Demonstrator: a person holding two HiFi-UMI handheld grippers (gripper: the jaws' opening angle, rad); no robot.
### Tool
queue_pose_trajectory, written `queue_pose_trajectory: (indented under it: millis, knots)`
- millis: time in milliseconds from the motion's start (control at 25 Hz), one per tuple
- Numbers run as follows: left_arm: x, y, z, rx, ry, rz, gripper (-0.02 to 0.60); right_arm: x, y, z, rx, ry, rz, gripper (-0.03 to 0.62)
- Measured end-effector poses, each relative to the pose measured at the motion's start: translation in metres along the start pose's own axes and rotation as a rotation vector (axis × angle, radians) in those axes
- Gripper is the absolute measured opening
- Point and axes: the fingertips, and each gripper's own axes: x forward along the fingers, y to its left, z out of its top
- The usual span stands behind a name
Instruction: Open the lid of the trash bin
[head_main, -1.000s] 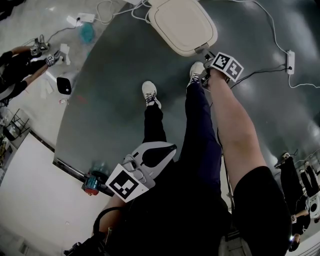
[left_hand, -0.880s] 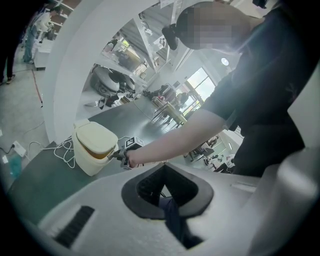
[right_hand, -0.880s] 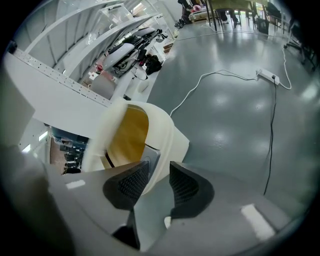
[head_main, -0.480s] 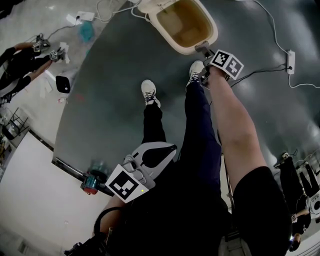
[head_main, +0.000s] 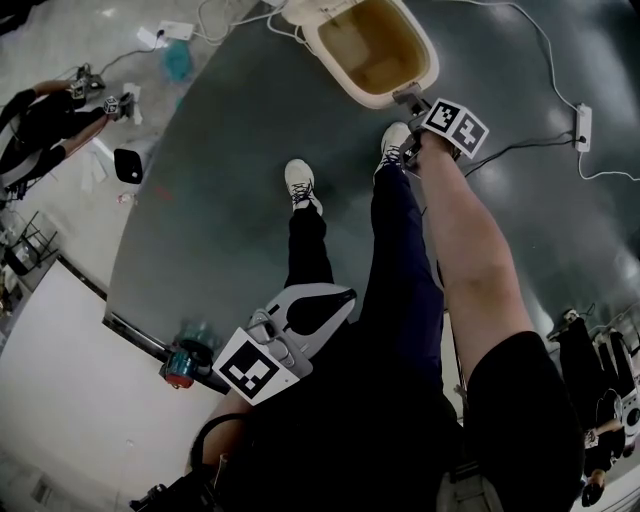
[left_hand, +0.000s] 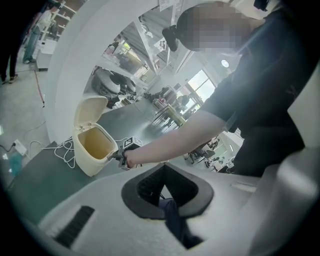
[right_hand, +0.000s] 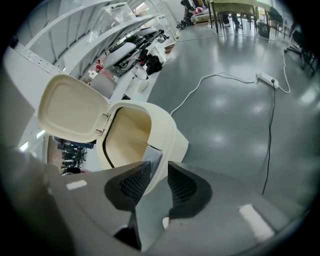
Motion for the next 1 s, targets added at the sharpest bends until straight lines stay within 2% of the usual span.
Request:
queue_pose_trajectory:
  millis: [80, 240, 360, 600, 720, 1000]
  knots:
    - [-0.003, -0.004, 0.000, 0.009, -0.002, 0.001, 0.002, -0.003, 0.004, 0.000, -0.007, -0.005, 0.005, 0.106]
    - [-0.012, -0.014, 0.010, 0.039, -0.024, 0.000, 0.002, -0.020, 0.012, 0.000, -0.010, -0.026, 0.004, 0.008]
    - [-0.021, -0.021, 0.025, 0.053, -0.061, 0.000, 0.002, -0.041, 0.028, 0.004, -0.015, -0.043, 0.038, 0.008]
    - [-0.048, -0.043, 0.061, 0.113, -0.105, -0.035, 0.002, -0.106, 0.077, 0.019, -0.100, -0.077, 0.139, 0.008]
    - [-0.065, -0.050, 0.074, 0.118, -0.107, -0.048, 0.002, -0.146, 0.113, 0.027, -0.150, -0.105, 0.220, 0.007]
    - [-0.102, -0.071, 0.120, 0.235, -0.159, -0.099, 0.002, -0.266, 0.210, 0.047, -0.297, -0.253, 0.411, 0.006]
